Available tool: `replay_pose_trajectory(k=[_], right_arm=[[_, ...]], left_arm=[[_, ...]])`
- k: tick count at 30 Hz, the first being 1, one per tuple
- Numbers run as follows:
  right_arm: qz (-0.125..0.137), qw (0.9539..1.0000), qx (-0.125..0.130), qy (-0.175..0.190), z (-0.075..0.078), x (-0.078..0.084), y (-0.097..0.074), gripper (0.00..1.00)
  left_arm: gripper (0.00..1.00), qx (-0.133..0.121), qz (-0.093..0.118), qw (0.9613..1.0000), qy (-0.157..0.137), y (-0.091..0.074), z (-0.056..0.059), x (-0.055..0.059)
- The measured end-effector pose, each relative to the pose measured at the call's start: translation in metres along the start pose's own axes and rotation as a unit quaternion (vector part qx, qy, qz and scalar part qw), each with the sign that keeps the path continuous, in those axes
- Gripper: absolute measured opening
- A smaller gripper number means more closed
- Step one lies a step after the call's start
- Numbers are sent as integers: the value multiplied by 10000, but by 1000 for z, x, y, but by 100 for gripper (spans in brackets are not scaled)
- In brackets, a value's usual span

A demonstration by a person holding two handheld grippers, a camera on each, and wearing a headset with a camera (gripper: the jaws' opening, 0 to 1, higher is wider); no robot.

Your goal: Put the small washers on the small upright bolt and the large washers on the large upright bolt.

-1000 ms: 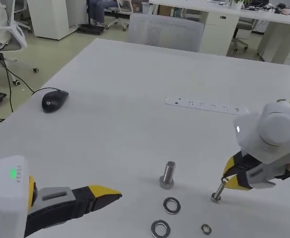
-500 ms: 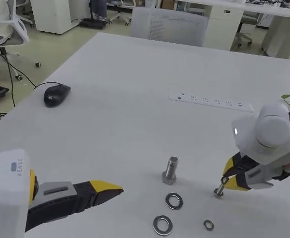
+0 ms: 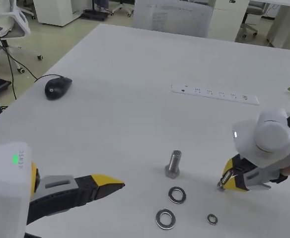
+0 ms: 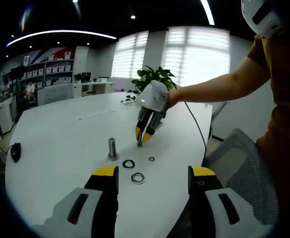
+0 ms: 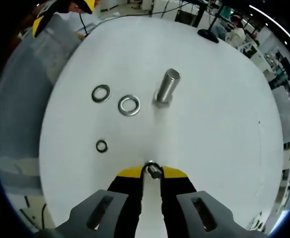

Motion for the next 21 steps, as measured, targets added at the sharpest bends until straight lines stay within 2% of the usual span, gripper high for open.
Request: replay_pose_trajectory(k=[14, 21], right_arm=[[31, 9999, 63, 121, -4, 10, -2, 16], [95, 9995, 74, 287, -15, 13, -8, 16]], left_arm=[[55, 22, -42, 10000, -38, 1, -1, 2], [55, 3, -8, 10000, -8, -2, -1, 0]])
Point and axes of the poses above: the centre of the closed fingertips' face, and the gripper's own axes: y roughly forward along the fingers, z roughly to its right, x roughly out of its underside, the point moved 9 cm from there along -y, roughly backward along the fingers, and after that the axes turned 4 degrees about -x, right-handed, at the moved point
